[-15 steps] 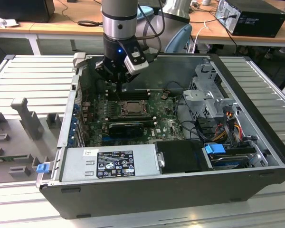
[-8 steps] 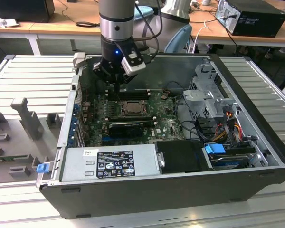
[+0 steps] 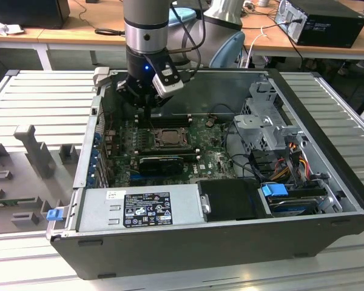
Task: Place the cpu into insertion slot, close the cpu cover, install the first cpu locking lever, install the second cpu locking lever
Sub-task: 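Install the first cpu locking lever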
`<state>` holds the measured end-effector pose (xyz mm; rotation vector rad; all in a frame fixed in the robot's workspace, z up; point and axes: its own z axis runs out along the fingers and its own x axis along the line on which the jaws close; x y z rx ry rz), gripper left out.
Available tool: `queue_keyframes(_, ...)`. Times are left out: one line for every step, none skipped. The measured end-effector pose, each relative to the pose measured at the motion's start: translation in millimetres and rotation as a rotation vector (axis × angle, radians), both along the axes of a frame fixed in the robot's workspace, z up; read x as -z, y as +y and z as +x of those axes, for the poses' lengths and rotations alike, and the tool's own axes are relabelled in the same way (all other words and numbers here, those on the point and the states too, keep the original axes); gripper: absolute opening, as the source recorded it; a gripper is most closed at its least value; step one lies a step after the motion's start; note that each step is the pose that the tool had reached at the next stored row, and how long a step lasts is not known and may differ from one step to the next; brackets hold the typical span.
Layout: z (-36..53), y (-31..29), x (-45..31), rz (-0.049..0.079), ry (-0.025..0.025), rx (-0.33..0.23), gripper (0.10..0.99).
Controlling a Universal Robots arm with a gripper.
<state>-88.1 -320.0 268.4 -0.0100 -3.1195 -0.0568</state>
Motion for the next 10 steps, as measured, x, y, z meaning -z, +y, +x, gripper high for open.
queue_keyframes(-0.3, 0.0, 0.2, 0.000, 0.0000, 0.000, 0.106)
queue_keyframes(-0.6, 0.0, 0.4, 0.000, 0.0000, 0.000, 0.106)
queue_keyframes(-1.0, 0.0, 0.7, 0.000, 0.0000, 0.000, 0.106)
queue_keyframes(-1.6, 0.0, 1.1, 0.000, 0.0000, 0.000, 0.106)
queue_keyframes(-2.1, 0.0, 1.3, 0.000, 0.0000, 0.000, 0.106)
queue_keyframes(-2.4, 0.0, 1.5, 0.000, 0.0000, -0.001, 0.106)
queue_keyframes(-2.7, 0.0, 1.6, 0.000, 0.0000, -0.001, 0.106)
queue_keyframes(-3.1, 0.0, 1.7, 0.000, 0.0000, -0.001, 0.106)
queue_keyframes(-3.3, 0.0, 1.7, 0.000, -0.0001, -0.001, 0.106)
queue_keyframes(-3.5, 0.0, 1.7, 0.000, 0.0000, -0.001, 0.106)
